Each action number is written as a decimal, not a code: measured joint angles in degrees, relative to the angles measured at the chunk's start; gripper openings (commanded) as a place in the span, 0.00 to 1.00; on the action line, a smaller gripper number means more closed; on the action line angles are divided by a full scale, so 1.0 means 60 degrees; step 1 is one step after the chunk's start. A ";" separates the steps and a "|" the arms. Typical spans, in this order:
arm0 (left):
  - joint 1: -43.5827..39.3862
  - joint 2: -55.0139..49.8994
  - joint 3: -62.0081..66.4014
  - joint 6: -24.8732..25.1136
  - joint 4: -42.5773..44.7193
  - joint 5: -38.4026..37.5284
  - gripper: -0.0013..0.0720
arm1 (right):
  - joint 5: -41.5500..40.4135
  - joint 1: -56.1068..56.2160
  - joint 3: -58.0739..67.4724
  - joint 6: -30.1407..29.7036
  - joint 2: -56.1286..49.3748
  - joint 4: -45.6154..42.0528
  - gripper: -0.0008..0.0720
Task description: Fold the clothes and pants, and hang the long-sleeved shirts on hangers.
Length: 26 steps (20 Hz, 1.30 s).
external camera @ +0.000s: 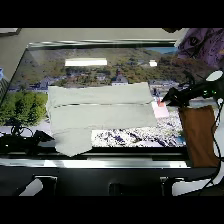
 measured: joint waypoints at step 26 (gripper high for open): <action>-0.1679 -0.1628 -0.0080 0.0423 -0.1275 0.0284 0.04 | -0.1027 -0.0415 -0.2798 -0.0772 0.0004 0.0091 0.67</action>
